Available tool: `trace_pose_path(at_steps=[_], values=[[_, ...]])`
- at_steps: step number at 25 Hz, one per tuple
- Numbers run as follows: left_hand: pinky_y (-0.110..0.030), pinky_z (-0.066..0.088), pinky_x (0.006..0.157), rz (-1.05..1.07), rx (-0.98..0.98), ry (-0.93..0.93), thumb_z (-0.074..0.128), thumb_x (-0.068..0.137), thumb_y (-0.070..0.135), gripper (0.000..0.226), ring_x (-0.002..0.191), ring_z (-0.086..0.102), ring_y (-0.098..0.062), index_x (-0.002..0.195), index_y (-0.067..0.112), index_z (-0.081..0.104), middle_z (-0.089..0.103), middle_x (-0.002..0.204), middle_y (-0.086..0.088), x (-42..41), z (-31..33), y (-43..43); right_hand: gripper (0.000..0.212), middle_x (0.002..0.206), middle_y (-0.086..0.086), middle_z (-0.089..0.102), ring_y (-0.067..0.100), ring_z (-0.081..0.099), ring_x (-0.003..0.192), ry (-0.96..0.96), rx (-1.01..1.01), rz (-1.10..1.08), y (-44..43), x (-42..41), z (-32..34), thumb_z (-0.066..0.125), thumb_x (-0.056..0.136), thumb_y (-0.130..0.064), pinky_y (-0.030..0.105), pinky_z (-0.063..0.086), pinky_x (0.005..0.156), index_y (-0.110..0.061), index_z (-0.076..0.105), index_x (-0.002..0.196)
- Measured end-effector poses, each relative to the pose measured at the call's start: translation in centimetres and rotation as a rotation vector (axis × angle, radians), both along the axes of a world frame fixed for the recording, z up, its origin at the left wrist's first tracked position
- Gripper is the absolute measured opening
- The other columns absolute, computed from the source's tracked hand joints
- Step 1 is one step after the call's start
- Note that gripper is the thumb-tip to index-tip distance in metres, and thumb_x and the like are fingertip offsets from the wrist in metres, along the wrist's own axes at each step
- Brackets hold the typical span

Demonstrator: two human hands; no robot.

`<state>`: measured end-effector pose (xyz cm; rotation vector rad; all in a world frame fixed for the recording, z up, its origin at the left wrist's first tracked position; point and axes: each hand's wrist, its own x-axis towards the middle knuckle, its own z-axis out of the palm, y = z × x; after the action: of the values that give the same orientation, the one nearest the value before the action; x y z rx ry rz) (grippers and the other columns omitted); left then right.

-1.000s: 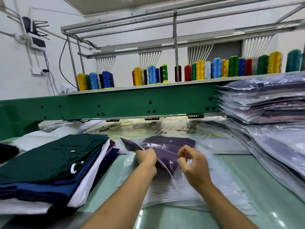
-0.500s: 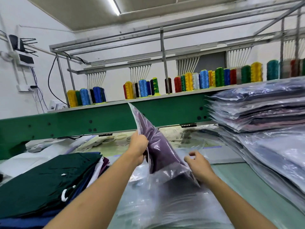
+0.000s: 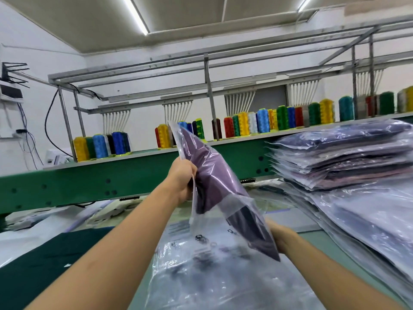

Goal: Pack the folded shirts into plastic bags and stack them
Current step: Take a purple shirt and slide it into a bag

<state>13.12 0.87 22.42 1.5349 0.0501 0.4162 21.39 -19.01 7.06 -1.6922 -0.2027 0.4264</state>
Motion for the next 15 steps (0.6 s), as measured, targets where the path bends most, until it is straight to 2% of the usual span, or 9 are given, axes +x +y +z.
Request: trace_pose_path(at_steps=[5,6,7,8,9,10,11,13,15], values=[[-0.028,0.045,0.046,0.144,0.021,0.069,0.030,0.068,-0.016,0.039,0.051,0.058,-0.019,0.102,-0.015,0.047,0.057,0.055,-0.005,-0.9,-4.5,1.8,0.015,0.069,0.013,0.067,0.016,0.056,0.049,-0.299,-0.124,-0.220,-4.1,0.6,2.7,0.067,0.091,-0.008,0.024,0.041,0.047,0.004,0.071,0.083],[-0.029,0.046,0.049,0.153,0.026,0.087,0.031,0.068,-0.016,0.047,0.056,0.057,-0.021,0.113,-0.023,0.043,0.050,0.062,0.004,-1.0,-5.4,1.9,0.015,0.066,0.010,0.066,0.014,0.056,0.048,-0.349,-0.148,-0.269,-5.1,0.6,3.1,0.066,0.092,-0.009,0.023,0.041,0.046,0.000,0.069,0.080],[-0.028,0.048,0.050,0.144,0.039,0.106,0.031,0.069,-0.016,0.058,0.057,0.056,-0.022,0.126,-0.022,0.042,0.060,0.066,-0.019,-1.1,-6.2,1.9,0.018,0.062,0.005,0.065,0.013,0.057,0.048,-0.412,-0.201,-0.317,-6.2,0.6,3.7,0.065,0.094,-0.011,0.022,0.040,0.045,-0.006,0.066,0.077],[-0.026,0.048,0.046,0.103,0.036,0.115,0.029,0.071,-0.016,0.065,0.053,0.057,-0.021,0.135,-0.018,0.038,0.056,0.103,-0.024,-1.2,-6.7,1.3,0.020,0.061,0.001,0.064,0.014,0.059,0.054,-0.485,-0.276,-0.360,-7.4,0.3,4.6,0.064,0.096,-0.015,0.024,0.040,0.048,-0.011,0.063,0.076],[-0.025,0.047,0.040,0.063,0.016,0.129,0.027,0.072,-0.016,0.066,0.046,0.058,-0.019,0.138,-0.015,0.037,0.065,0.063,-0.019,-1.3,-7.0,0.4,0.017,0.068,0.001,0.065,0.019,0.063,0.066,-0.554,-0.347,-0.388,-8.5,-0.1,5.5,0.063,0.097,-0.020,0.027,0.043,0.055,-0.015,0.062,0.080],[-0.024,0.045,0.036,0.019,-0.016,0.138,0.026,0.073,-0.017,0.065,0.039,0.057,-0.016,0.138,-0.014,0.034,0.053,0.052,0.003,-1.4,-7.2,-0.7,0.012,0.082,0.002,0.068,0.024,0.066,0.081,-0.601,-0.434,-0.412,-9.6,-0.7,6.4,0.062,0.098,-0.026,0.030,0.048,0.066,-0.019,0.063,0.089],[-0.024,0.043,0.035,-0.025,-0.045,0.134,0.025,0.073,-0.017,0.066,0.035,0.055,-0.014,0.139,-0.014,0.028,0.053,0.045,0.000,-1.4,-7.2,-2.1,0.012,0.098,0.002,0.070,0.027,0.066,0.096,-0.622,-0.533,-0.437,-10.8,-1.3,7.1,0.059,0.098,-0.034,0.034,0.051,0.079,-0.024,0.065,0.100],[-0.026,0.045,0.036,-0.124,-0.099,0.106,0.024,0.073,-0.018,0.073,0.041,0.064,-0.019,0.146,-0.012,0.021,0.062,0.049,-0.007,-1.0,-6.9,-5.0,0.027,0.120,-0.005,0.067,0.025,0.062,0.114,-0.657,-0.715,-0.509,-13.5,-2.1,8.7,0.054,0.098,-0.049,0.038,0.051,0.092,-0.037,0.064,0.120],[-0.031,0.049,0.040,-0.227,-0.179,0.077,0.024,0.074,-0.018,0.080,0.056,0.073,-0.029,0.152,-0.003,0.020,0.073,0.071,-0.020,-0.9,-6.3,-7.8,0.032,0.128,-0.011,0.065,0.023,0.061,0.118,-0.698,-0.826,-0.583,-16.1,-2.7,10.4,0.049,0.097,-0.057,0.038,0.048,0.092,-0.046,0.061,0.124]])
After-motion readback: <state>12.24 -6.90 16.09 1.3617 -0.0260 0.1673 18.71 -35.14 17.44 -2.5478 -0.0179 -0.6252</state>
